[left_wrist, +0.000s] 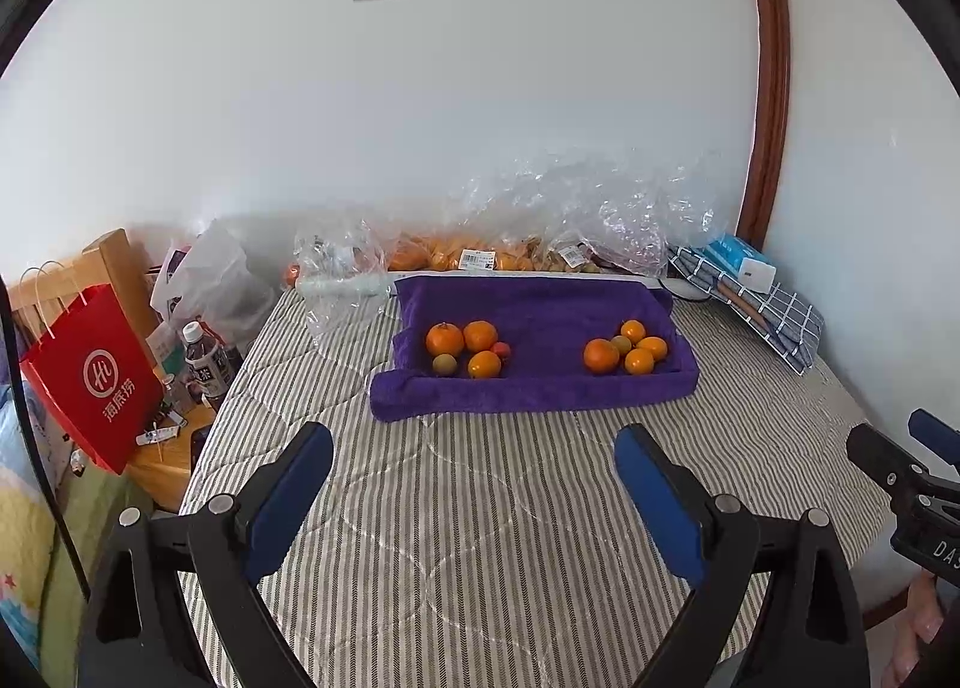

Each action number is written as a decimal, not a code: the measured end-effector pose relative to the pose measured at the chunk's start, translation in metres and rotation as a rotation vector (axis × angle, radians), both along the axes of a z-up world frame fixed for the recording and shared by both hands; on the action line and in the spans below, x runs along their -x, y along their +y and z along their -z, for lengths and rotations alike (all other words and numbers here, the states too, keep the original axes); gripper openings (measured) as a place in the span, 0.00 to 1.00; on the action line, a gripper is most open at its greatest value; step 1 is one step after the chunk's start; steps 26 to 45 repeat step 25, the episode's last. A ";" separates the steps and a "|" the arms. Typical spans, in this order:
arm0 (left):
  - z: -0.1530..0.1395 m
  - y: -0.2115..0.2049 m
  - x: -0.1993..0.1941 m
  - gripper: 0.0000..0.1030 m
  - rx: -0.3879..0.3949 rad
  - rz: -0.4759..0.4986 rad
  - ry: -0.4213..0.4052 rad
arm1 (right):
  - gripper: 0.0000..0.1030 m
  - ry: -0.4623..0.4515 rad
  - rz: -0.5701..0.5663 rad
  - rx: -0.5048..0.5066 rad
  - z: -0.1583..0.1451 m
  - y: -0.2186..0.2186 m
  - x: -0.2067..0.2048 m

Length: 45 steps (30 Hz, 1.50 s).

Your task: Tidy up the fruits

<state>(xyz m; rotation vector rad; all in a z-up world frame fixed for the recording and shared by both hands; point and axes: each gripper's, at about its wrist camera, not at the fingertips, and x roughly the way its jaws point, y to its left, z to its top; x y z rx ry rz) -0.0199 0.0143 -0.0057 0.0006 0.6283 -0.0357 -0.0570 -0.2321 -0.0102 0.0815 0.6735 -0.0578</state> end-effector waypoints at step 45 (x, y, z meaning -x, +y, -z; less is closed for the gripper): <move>-0.003 0.000 0.005 0.93 0.005 0.002 -0.012 | 0.97 0.000 -0.002 -0.010 -0.003 0.001 0.003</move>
